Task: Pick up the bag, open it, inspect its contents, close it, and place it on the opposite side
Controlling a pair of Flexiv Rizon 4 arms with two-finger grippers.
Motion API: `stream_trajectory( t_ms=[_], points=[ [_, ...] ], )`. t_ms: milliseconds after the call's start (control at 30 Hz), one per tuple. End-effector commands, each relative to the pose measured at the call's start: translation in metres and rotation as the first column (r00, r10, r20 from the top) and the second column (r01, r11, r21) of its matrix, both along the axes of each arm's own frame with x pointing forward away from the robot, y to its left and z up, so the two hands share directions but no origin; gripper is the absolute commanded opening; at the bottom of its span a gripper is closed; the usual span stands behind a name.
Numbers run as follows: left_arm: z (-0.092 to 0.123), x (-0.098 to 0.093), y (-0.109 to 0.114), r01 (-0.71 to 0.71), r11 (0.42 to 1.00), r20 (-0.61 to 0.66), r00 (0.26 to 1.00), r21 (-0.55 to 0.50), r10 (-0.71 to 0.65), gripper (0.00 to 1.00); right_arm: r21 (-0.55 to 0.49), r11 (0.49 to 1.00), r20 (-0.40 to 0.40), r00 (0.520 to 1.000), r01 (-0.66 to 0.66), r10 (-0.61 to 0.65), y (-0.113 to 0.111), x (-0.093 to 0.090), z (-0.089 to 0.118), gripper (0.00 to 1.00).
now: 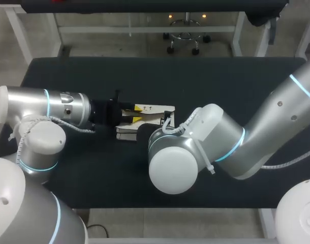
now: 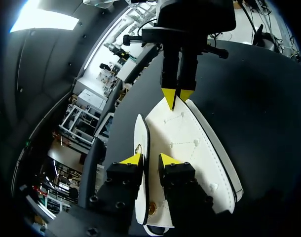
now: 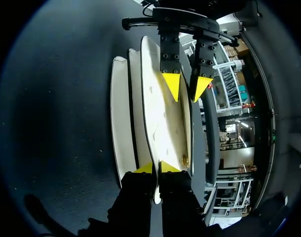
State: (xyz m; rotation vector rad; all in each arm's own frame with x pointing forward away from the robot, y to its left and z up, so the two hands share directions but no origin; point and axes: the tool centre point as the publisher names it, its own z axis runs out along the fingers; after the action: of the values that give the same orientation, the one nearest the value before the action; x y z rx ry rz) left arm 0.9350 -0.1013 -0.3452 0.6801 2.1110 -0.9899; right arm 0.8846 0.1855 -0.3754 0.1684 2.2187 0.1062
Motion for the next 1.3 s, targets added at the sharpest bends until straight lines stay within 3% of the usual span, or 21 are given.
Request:
stream_trajectory(
  t_ms=[33, 533, 967, 1300],
  points=[
    [0.001, 0.0, 0.002, -0.011, 1.0, 0.0, 1.0, 0.008, 0.011, 0.0, 0.01, 1.0, 0.012, 1.0, -0.012, 0.012, -0.003, 0.0, -0.003, 0.0],
    [-0.013, 0.0, -0.004, -0.012, 0.998, -0.11, 0.994, 0.067, 0.02, 0.0, 0.01, 1.0, 0.012, 1.0, -0.012, 0.012, -0.003, 0.0, -0.003, 0.0],
    [-0.023, 0.012, 0.01, -0.06, 0.997, -0.111, 0.992, 0.052, 0.065, 0.0, 0.01, 1.0, 0.012, 1.0, -0.012, 0.012, -0.003, 0.0, -0.003, 0.0],
    [-0.014, -0.002, -0.005, 0.007, 0.999, -0.088, 0.996, 0.052, -0.002, 0.0, 0.01, 1.0, 0.012, 1.0, -0.012, 0.012, -0.003, 0.0, -0.003, 0.0]
  ],
)
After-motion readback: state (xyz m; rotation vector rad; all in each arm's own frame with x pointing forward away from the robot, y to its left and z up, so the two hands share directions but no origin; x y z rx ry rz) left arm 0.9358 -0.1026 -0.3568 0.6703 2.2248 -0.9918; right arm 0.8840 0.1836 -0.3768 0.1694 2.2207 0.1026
